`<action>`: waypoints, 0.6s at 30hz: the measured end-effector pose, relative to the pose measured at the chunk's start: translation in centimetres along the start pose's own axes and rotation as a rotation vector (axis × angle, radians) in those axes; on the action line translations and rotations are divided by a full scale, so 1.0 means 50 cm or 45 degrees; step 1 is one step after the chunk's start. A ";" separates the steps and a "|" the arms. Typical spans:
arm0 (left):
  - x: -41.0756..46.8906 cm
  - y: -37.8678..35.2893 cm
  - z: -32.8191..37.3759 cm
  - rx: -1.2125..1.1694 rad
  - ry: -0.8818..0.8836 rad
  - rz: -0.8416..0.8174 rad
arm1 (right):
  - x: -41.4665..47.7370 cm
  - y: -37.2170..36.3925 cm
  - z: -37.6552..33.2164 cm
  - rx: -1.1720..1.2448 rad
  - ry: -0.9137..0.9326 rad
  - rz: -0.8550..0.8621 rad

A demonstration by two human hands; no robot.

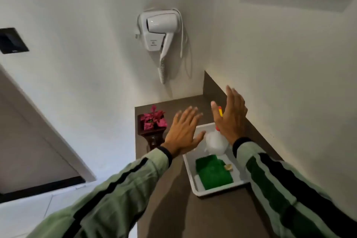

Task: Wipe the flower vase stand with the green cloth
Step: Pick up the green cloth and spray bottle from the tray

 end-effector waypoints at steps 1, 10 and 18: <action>-0.006 -0.025 0.010 -0.057 0.002 -0.094 | -0.018 -0.004 0.018 0.068 -0.065 -0.007; -0.039 -0.210 0.030 -0.347 0.162 -0.788 | -0.134 -0.099 0.160 0.490 -0.563 -0.418; 0.008 -0.293 0.050 -0.469 0.479 -0.950 | -0.044 -0.200 0.171 0.581 -0.691 -0.629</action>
Point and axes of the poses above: each hand's wrist, its own x-axis towards the middle knuckle, its own y-axis out of the back of the hand, z = x × y, the point moved 1 cm from there along x, towards the middle knuckle, and after that the axes turned 6 degrees about -x, right-handed, at the moved point
